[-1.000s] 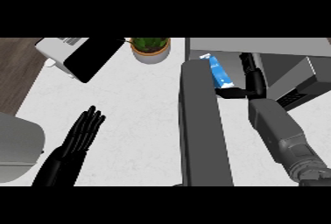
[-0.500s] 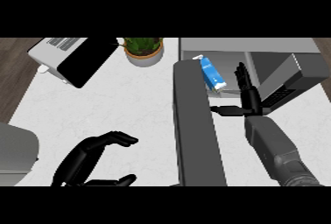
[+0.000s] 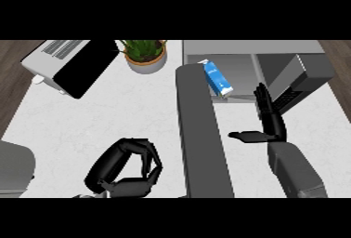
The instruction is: Pick up the milk, place it into the microwave and close the microwave
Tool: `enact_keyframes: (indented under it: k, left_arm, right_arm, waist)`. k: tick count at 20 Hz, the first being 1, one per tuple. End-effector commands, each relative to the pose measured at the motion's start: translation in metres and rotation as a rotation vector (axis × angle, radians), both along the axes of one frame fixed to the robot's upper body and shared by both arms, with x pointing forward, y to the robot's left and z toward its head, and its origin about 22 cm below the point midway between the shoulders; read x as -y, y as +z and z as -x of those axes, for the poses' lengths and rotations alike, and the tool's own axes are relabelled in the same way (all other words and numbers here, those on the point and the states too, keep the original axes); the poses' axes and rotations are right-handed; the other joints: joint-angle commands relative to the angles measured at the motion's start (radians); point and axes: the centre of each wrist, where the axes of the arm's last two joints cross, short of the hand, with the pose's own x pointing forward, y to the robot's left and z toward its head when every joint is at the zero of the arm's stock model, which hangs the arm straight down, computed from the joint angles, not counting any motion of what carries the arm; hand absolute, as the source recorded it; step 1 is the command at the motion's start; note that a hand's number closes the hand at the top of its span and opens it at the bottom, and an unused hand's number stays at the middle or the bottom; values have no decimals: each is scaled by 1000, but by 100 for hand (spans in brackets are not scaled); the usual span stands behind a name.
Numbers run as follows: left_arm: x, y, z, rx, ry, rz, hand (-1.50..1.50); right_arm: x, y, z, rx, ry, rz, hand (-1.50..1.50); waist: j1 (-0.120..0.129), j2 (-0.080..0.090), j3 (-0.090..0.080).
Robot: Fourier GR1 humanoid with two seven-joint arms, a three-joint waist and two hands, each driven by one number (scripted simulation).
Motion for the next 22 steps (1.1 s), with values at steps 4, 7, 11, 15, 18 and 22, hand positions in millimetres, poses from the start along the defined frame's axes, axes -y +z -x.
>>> enact_keyframes:
  k: [4, 7, 11, 15, 18, 22]
  left_arm:
    - [45, -26, -5, -50, -146, -155, 150]
    - [52, -39, -13, -68, -191, -158, 150]
    - [68, -58, -9, -134, -235, -112, 150]
    - [99, -69, 2, -118, -305, -157, 150]
    - [119, -81, 13, -71, -340, -244, 150]
    - [140, -74, 18, -41, -243, -218, 150]
  right_arm:
    - [0, -10, 30, 15, 34, 9, -150]
    - [28, -8, 53, 30, 44, 24, -150]
    - [23, 11, 67, 57, 34, -13, -150]
    - [59, 36, 88, 84, -1, 9, -150]
    - [53, 45, 100, 105, 10, -18, -150]
    - [66, 68, 113, 114, 60, -49, -150]
  waist:
    - [-24, -6, -2]
    - [-33, -5, -2]
    - [-33, -3, -3]
    - [-40, 0, -2]
    - [-49, 3, -2]
    - [-62, 7, -3]
